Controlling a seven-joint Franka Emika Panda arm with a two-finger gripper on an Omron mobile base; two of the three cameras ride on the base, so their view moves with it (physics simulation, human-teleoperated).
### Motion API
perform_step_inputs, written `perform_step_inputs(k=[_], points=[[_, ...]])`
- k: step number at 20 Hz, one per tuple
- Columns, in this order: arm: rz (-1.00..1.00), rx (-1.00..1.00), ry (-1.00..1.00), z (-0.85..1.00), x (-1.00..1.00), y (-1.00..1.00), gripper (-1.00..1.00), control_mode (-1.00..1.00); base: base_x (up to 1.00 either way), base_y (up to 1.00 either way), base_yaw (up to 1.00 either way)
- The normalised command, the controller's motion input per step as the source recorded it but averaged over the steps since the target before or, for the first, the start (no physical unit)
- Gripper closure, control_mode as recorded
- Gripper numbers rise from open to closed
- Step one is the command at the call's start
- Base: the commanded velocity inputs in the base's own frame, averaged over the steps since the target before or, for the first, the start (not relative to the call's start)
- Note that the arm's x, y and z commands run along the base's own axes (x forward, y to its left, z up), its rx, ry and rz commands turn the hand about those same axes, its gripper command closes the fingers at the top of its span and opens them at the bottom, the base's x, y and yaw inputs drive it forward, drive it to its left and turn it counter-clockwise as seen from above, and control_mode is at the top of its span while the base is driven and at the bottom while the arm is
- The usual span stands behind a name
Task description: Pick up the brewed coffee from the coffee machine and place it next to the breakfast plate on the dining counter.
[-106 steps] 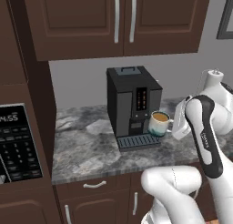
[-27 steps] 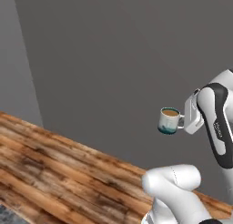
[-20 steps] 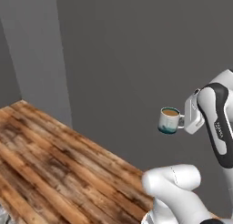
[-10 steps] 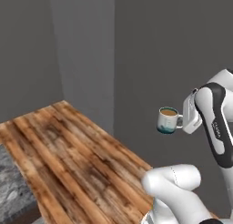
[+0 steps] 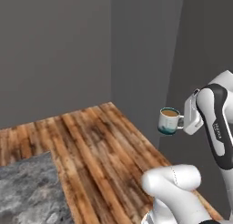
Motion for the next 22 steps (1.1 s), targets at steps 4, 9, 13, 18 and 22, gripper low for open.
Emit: perform_step_inputs(k=[4, 9, 13, 18, 22], points=[[0.0, 0.0, 0.0, 0.0, 0.0, 0.0, 1.0, 1.0, 0.94, 0.38, 0.45], [0.0, 0.0, 0.0, 0.0, 0.0, 0.0, 1.0, 1.0, 1.0, 0.27, 0.44], [0.0, 0.0, 0.0, 0.0, 0.0, 0.0, 1.0, 1.0, 1.0, 0.31, 0.44], [0.0, 0.0, 0.0, 0.0, 0.0, 0.0, 1.0, 1.0, 0.96, 0.3, 0.46], [0.0, 0.0, 0.0, 0.0, 0.0, 0.0, 1.0, 1.0, 0.92, 0.27, 0.48]])
